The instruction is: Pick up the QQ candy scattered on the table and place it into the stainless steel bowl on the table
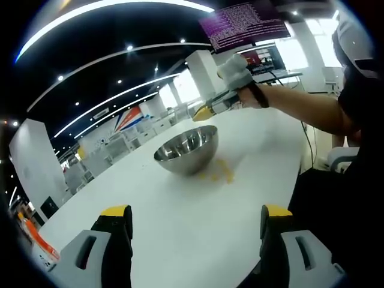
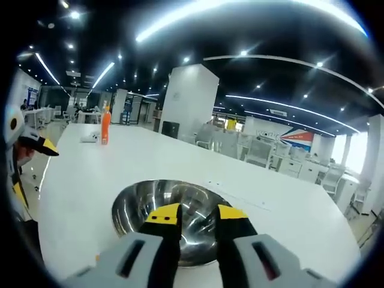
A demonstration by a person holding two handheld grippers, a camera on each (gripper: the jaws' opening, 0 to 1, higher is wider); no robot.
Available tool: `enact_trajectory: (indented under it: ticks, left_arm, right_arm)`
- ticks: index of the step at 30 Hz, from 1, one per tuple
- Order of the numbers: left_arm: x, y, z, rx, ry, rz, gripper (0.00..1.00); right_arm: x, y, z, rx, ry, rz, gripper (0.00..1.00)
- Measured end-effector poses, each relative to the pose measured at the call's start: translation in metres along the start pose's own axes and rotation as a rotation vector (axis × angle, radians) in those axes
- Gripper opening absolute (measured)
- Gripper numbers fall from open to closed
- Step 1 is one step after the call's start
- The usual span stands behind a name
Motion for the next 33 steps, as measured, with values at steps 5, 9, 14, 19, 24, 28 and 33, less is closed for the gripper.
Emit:
enact_trajectory:
  ticks: [5, 9, 14, 19, 24, 28, 33]
  left_arm:
    - [0.000, -0.001, -0.001, 0.000, 0.000, 0.002, 0.89]
    - [0.000, -0.001, -0.002, -0.001, -0.002, 0.003, 0.89]
    - [-0.001, -0.001, -0.002, -0.002, 0.000, 0.003, 0.89]
    - [-0.002, -0.001, -0.001, -0.003, 0.003, -0.001, 0.89]
    - [-0.003, -0.002, -0.001, -0.004, 0.004, 0.000, 0.89]
    - [-0.003, -0.002, -0.001, -0.006, 0.003, 0.001, 0.89]
    - [-0.003, -0.002, -0.002, -0.005, 0.000, -0.001, 0.89]
  right_arm:
    - [0.007, -0.013, 0.001, 0.017, 0.006, 0.026, 0.22]
    - [0.017, -0.028, 0.001, 0.021, 0.008, 0.064, 0.22]
    - [0.034, -0.051, -0.007, 0.049, -0.005, 0.121, 0.22]
    - [0.054, -0.079, -0.020, 0.084, -0.021, 0.193, 0.22]
    - [0.072, -0.100, -0.032, 0.126, -0.033, 0.247, 0.22]
    - [0.083, -0.112, -0.039, 0.144, -0.045, 0.283, 0.22]
    - [0.094, -0.122, -0.051, 0.172, -0.068, 0.312, 0.22]
Point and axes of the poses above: the point that each gripper's makers call its tool centre point, and the gripper's own axes: x roughly backward along the fingers, z roughly to its right, y roughly out of its underside, the point moved 5 cm from there along x, roughly backward along the fingers, and after that the axes turned 3 degrees about -z, right-handed, at the moved point
